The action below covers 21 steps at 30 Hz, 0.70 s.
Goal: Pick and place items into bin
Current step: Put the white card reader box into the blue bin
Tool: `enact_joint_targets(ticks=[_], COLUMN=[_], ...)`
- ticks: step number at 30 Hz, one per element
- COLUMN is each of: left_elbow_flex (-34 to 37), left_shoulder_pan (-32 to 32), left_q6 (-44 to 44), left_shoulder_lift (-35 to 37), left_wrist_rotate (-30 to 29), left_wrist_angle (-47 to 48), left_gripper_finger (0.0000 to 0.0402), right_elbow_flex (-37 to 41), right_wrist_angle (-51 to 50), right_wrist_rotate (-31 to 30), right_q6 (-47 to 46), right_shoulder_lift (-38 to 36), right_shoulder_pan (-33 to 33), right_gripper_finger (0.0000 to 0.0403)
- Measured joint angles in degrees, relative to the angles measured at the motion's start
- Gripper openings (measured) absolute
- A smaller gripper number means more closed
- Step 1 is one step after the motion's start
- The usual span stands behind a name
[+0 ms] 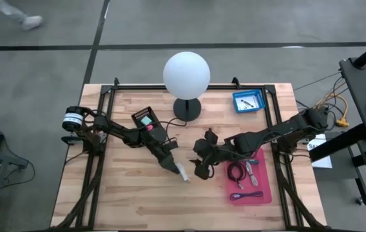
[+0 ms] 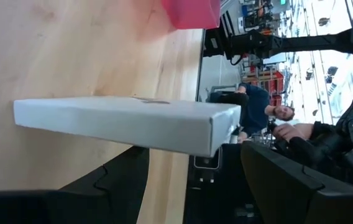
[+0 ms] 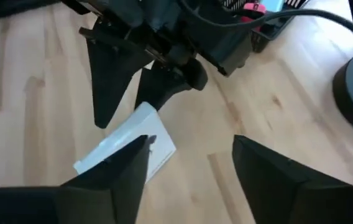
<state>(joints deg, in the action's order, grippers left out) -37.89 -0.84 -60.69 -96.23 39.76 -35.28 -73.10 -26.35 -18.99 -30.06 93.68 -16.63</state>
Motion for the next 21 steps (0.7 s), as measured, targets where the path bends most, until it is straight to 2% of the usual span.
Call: enact_joint_targets(ticks=[8, 16, 21], left_elbow_flex=[0.0, 0.0, 0.0], left_shoulder_pan=[0.0, 0.11, 0.11], left_q6=[1.55, 1.6, 1.62], left_shoulder_lift=[0.0, 0.0, 0.0], left_wrist_rotate=[0.2, -1.46, -1.82], left_wrist_angle=[-0.28, -0.28, -0.27], left_gripper_finger=[0.0238, 0.0238, 0.0238], right_elbow_flex=[-0.36, -0.39, -0.39], right_wrist_angle=[0.13, 0.33, 2.16], right_wrist_rotate=[1.18, 0.99, -0.36], right_q6=[-7.03, -12.12, -15.71], right_shoulder_lift=[-0.06, 0.01, 2.72], right_shoulder_pan=[-3.58, -7.53, -8.04], right_gripper_finger=[0.0261, 0.0256, 0.0251])
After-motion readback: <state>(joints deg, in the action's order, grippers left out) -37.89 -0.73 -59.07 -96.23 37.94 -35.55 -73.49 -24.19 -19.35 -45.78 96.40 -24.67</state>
